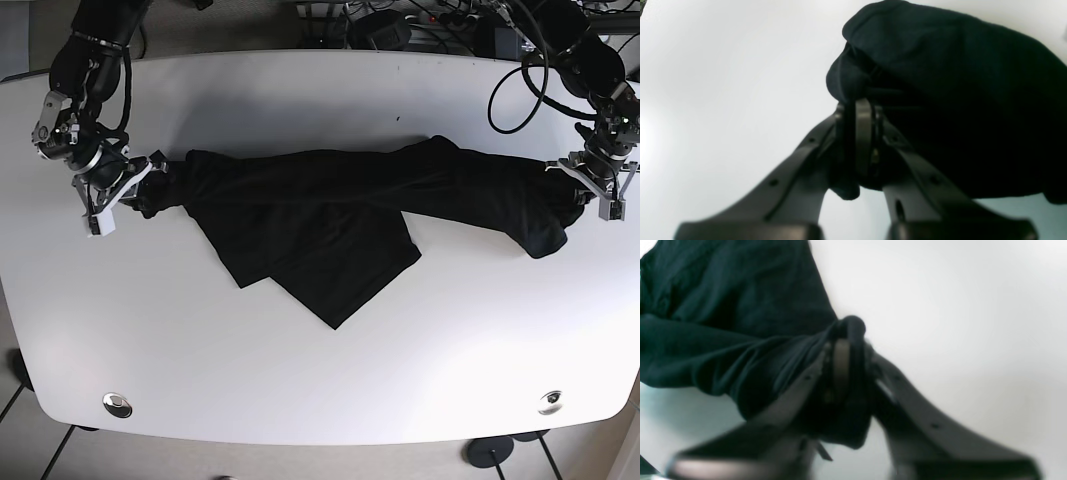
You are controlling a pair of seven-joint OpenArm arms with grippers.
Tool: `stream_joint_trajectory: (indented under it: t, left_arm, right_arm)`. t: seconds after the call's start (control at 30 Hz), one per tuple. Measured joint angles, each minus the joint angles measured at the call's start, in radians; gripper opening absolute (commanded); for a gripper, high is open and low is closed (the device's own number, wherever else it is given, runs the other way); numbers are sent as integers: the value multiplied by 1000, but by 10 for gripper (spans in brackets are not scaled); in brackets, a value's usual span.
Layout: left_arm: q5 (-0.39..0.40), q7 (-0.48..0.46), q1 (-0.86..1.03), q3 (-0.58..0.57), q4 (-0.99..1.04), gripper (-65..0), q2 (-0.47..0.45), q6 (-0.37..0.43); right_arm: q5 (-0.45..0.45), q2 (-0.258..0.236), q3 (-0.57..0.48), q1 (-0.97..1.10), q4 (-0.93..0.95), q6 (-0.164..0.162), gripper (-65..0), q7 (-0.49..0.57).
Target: Fold the T-shirt properly
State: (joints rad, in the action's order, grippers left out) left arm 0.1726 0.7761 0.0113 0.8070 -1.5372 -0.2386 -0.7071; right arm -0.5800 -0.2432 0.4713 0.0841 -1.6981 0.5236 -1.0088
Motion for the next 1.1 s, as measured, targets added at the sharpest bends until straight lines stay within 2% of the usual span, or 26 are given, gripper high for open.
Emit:
stream_joint_trajectory:
  t: [0.07, 0.17, 0.23, 0.27, 0.37, 0.4, 0.47, 0.57, 0.63, 0.73, 0.8, 0.93, 1.1]
  left_arm:
    - [0, 0, 0, 0, 0, -650, 0, 0]
    - [0, 0, 0, -3, 0, -650, 0, 3]
    - [0, 0, 0, -4, 0, -650, 0, 3]
    - [-1, 0, 0, -4, 0, -650, 0, 3]
    - [-3, 0, -3, -5, 0, -650, 2, 3]
    - [-4, 0, -4, -5, 0, -650, 2, 3]
    - [-3, 0, -6, -6, 0, -650, 2, 3]
    - [-4, 0, -5, -6, 0, -650, 2, 3]
    - [-4, 0, -5, -6, 0, -650, 2, 3]
    - [-4, 0, -5, -6, 0, -650, 2, 3]
    - [-4, 0, -4, -6, 0, -650, 2, 3]
    - [-3, 0, -3, -6, 0, -650, 2, 3]
    - [-4, 0, -5, -8, 2, -650, 2, 3]
  right_arm:
    - [-1, 3, 0, -2, -41, 0, -342, 3]
    - [-1, 42, -2, -7, -64, 1, -133, 2]
    - [9, 63, -5, -32, -58, 0, -38, -9]
    - [11, 75, -4, -55, -43, 0, -19, -4]
    - [8, 97, -21, -141, 60, -2, -17, 3]
    - [17, 97, -55, -166, 103, -16, -17, 6]
    - [21, 103, -132, -241, 217, -7, -17, 6]
    - [7, 98, -165, -322, 339, -9, -17, 76]
    - [10, 74, -216, -369, 447, -11, -17, 107]
    - [18, 64, -283, -411, 588, -15, -17, 177]
    - [9, 69, -297, -424, 668, -9, -46, 234]
    - [-4, 58, -330, -434, 724, -3, -97, 298]
    - [-12, 113, -376, -433, 726, 0, -103, 306]
